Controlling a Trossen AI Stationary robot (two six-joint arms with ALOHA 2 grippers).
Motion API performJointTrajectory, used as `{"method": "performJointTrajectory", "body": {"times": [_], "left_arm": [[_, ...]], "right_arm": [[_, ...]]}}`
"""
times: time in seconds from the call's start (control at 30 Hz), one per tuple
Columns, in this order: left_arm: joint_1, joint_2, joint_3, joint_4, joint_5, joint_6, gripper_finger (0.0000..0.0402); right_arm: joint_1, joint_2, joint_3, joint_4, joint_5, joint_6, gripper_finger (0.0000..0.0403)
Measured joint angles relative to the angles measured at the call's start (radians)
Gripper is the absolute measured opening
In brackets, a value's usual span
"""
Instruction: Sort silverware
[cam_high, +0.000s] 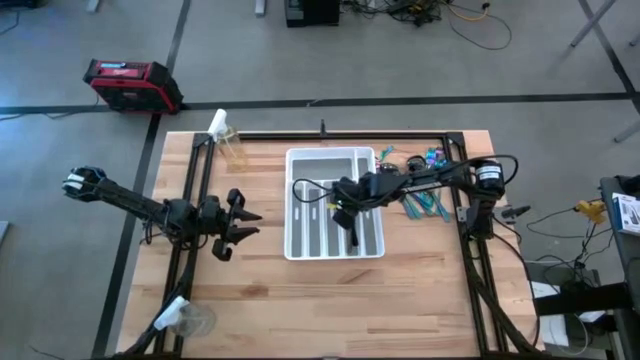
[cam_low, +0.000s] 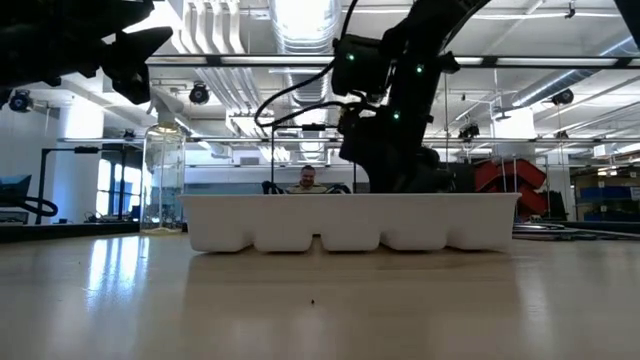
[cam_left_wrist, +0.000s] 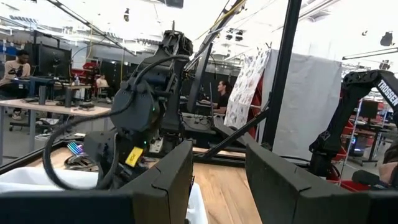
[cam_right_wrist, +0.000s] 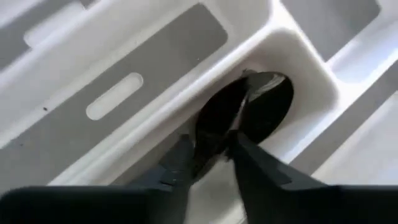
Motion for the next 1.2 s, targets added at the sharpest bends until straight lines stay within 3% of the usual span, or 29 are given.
{"method": "performJointTrajectory", "body": {"times": [0.1,0.43,0.63,0.77,0.97,1.1,1.2], "left_arm": [[0.0,0.003,0.0,0.0,0.0,0.0,0.0133],[0.0,0.014,0.0,-0.002,0.0,0.004,0.0133],[0.0,0.039,0.0,0.0,0.0,0.004,0.0133],[0.0,0.057,0.0,0.002,0.0,0.003,0.0133],[-0.001,0.083,0.0,0.022,0.0,-0.013,0.0133],[-0.011,0.108,0.0,0.054,0.009,-0.021,0.0133],[-0.021,0.13,0.0,0.054,0.008,-0.022,0.0133]], "right_arm": [[-0.001,-0.015,-0.001,-0.007,0.003,0.011,0.0012],[-0.001,-0.015,-0.009,0.049,0.005,0.08,0.0007],[-0.005,0.002,-0.015,0.053,0.102,0.086,0.0012],[-0.007,0.003,-0.015,0.098,0.139,0.061,0.0039],[-0.007,0.002,-0.015,0.107,0.138,-0.004,0.0112],[0.008,-0.058,-0.015,0.016,0.163,-0.069,0.0152],[0.037,-0.145,-0.029,-0.099,0.256,-0.08,0.0169]]}}
